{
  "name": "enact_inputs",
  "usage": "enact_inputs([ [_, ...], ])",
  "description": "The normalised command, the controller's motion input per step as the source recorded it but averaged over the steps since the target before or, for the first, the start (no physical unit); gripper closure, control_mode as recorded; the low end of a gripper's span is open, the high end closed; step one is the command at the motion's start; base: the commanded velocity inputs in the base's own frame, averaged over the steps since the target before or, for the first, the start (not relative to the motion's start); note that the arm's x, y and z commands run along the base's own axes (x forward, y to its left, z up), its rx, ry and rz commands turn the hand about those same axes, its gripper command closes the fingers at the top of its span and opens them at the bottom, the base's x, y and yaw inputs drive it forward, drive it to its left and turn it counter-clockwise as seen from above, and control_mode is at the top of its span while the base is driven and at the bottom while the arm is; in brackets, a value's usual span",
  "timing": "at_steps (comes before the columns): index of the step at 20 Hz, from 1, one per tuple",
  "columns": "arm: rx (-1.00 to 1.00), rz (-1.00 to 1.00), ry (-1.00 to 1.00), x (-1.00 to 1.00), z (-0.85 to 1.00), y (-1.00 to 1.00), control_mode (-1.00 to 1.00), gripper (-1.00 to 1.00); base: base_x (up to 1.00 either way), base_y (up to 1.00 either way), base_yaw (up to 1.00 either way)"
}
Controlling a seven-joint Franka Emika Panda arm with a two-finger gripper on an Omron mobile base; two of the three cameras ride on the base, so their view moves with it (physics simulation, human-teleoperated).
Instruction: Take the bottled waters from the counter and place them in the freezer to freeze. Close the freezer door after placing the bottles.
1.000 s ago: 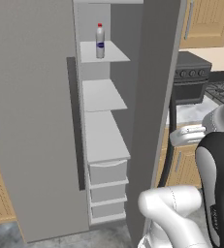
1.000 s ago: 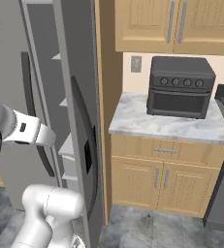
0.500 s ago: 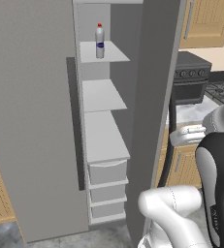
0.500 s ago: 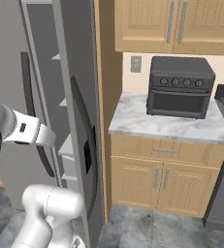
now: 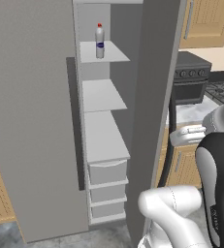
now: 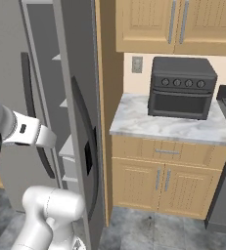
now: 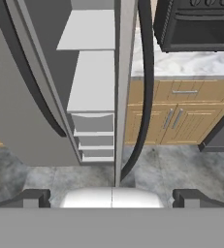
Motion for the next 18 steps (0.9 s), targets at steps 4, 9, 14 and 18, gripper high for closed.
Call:
enact_inputs([
  [4, 0.0, 0.0, 0.0, 0.0, 0.0, 0.0, -1.0, -1.0, 0.0, 0.0, 0.0],
  [9, 0.0, 0.0, 0.0, 0.0, 0.0, -0.02, -1.0, -1.0, 0.0, 0.0, 0.0],
  [14, 0.0, 0.0, 0.0, 0.0, 0.0, -0.18, -1.0, -1.0, 0.0, 0.0, 0.0],
  [18, 0.04, 0.0, 0.0, 0.05, 0.0, -0.4, -1.0, -1.0, 0.0, 0.0, 0.0],
])
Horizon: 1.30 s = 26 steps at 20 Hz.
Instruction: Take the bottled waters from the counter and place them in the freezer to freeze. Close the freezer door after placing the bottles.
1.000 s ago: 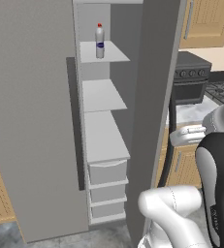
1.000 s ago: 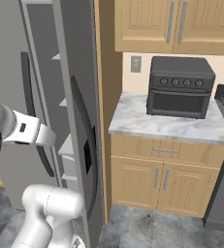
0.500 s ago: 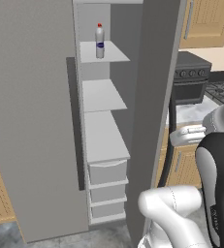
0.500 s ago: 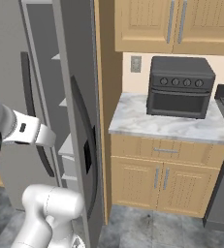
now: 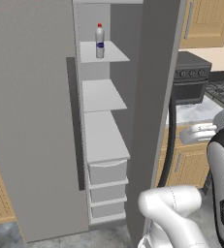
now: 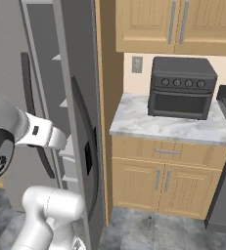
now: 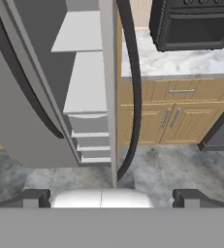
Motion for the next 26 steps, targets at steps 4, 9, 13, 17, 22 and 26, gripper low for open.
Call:
enact_inputs([
  [4, 0.1, 0.0, 0.0, 0.16, 0.0, -0.43, -1.0, -1.0, 0.0, 0.0, 0.0],
  [9, 0.07, 0.0, 0.0, 0.32, 0.0, -0.35, -1.0, -1.0, 0.0, 0.0, 0.0],
  [13, 0.08, 0.01, 0.0, 0.5, -0.02, -0.36, -1.0, -1.0, 0.0, 0.0, 0.0],
  [17, 0.12, 0.09, 0.0, 0.64, -0.04, -0.37, -1.0, -1.0, 0.0, 0.0, 0.0],
  [22, 0.11, 0.12, 0.0, 0.6, -0.01, -0.26, -1.0, -1.0, 0.0, 0.0, 0.0],
  [26, 0.1, 0.12, 0.0, 0.56, -0.03, -0.15, -1.0, -1.0, 0.0, 0.0, 0.0],
])
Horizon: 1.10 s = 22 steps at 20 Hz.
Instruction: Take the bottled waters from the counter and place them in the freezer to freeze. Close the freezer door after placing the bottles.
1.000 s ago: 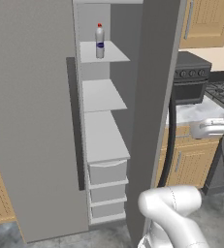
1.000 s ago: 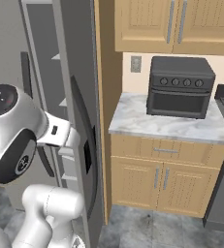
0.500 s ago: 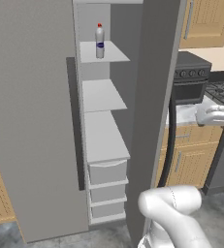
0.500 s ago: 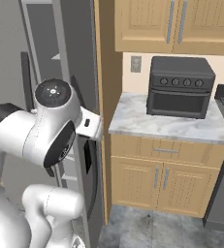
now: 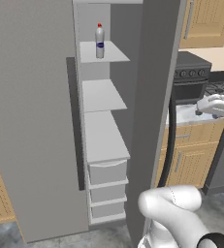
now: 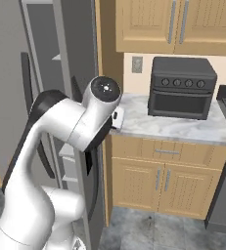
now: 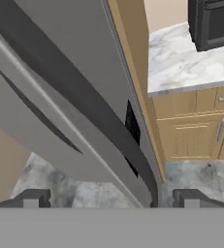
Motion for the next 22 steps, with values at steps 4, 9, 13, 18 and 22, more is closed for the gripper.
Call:
enact_inputs([
  [4, 0.08, 0.11, 0.0, 0.48, -0.04, -0.09, -1.0, -1.0, 0.0, 0.0, 0.0],
  [9, 0.07, 0.09, 0.0, 0.41, -0.16, -0.01, -1.0, -1.0, 0.0, 0.0, 0.0],
  [13, 0.06, 0.1, 0.0, 0.4, -0.27, 0.0, -1.0, -1.0, 0.0, 0.0, 0.0],
  [18, 0.03, 0.1, -0.01, 0.39, -0.23, 0.0, -1.0, -1.0, 0.0, 0.0, 0.0],
  [22, 0.01, 0.1, -0.03, 0.07, -0.04, 0.04, -1.0, -1.0, 0.0, 0.0, 0.0],
])
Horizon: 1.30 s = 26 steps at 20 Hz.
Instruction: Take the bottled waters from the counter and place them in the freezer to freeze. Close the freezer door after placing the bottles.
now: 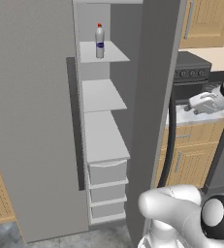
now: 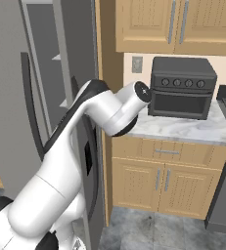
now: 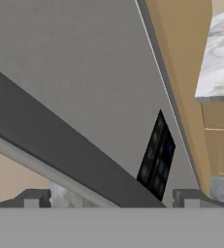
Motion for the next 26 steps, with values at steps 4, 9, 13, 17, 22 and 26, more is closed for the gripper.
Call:
enact_inputs([
  [4, 0.04, 0.07, -0.03, -0.25, 0.0, 0.09, -1.0, -1.0, 0.0, 0.0, 0.0],
  [9, 0.01, 0.09, 0.0, -0.04, -0.04, 0.28, -1.0, -1.0, 0.0, 0.0, 0.0],
  [13, 0.0, 0.1, 0.0, 0.03, -0.07, 0.37, -1.0, -1.0, 0.0, 0.0, 0.0],
  [17, 0.0, 0.1, 0.0, 0.08, -0.06, 0.11, -1.0, -1.0, 0.0, 0.0, 0.0],
  [22, 0.0, 0.1, 0.0, 0.11, -0.08, 0.0, -1.0, -1.0, 0.0, 0.0, 0.0],
  [26, 0.0, 0.13, 0.0, 0.16, -0.15, 0.03, -1.0, -1.0, 0.0, 0.0, 0.0],
])
